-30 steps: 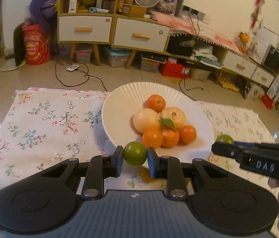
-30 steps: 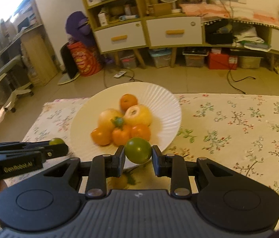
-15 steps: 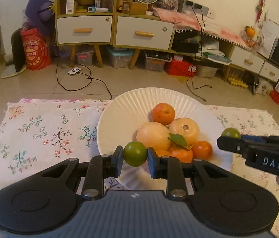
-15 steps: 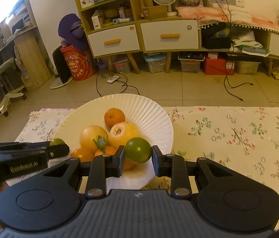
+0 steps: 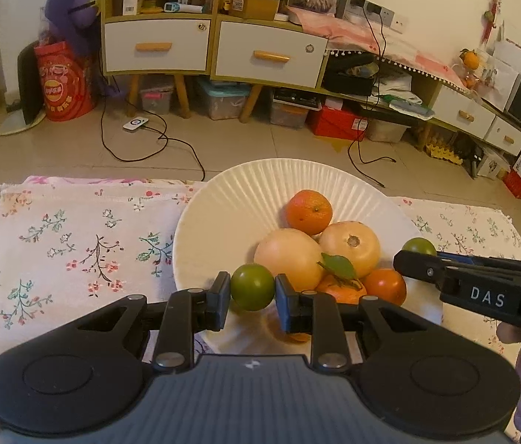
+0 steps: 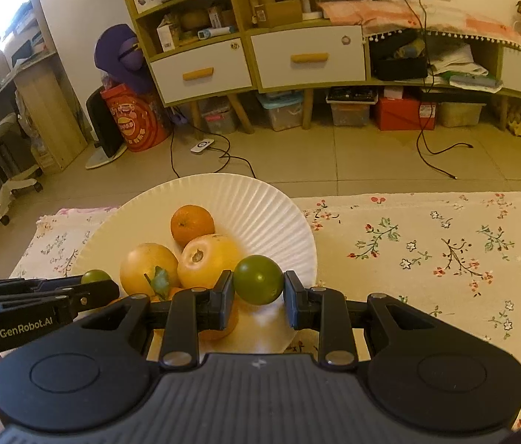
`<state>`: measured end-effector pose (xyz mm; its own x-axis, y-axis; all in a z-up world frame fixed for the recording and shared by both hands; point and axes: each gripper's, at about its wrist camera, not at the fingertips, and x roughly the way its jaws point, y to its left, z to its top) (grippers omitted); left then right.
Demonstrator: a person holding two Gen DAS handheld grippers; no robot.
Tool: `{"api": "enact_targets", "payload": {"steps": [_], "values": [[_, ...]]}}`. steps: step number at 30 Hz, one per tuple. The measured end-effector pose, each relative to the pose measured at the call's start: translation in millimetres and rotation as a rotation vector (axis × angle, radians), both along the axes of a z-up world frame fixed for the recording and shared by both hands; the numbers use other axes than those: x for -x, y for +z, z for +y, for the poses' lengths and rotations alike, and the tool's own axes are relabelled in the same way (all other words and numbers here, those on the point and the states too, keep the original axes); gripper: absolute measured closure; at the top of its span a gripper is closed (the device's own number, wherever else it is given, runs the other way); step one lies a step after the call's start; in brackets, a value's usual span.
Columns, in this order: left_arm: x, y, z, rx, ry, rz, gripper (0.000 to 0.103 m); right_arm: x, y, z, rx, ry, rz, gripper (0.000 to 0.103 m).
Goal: Organize fruits
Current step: 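Lower and release the lime from the left tool while the right tool releases its lime, then withdraw both open tools from the plate toward the fruits on the cloth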
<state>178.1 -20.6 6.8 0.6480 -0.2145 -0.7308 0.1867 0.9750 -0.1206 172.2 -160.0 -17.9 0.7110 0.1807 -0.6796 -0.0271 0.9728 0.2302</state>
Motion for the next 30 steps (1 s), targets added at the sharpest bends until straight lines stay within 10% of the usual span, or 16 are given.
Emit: {"api": "enact_targets", "payload": {"steps": [30], "values": [[46,28,11,-0.062,-0.028,0.023,0.052,41,45,6,0.046,0.024,0.001,0.043]]}}
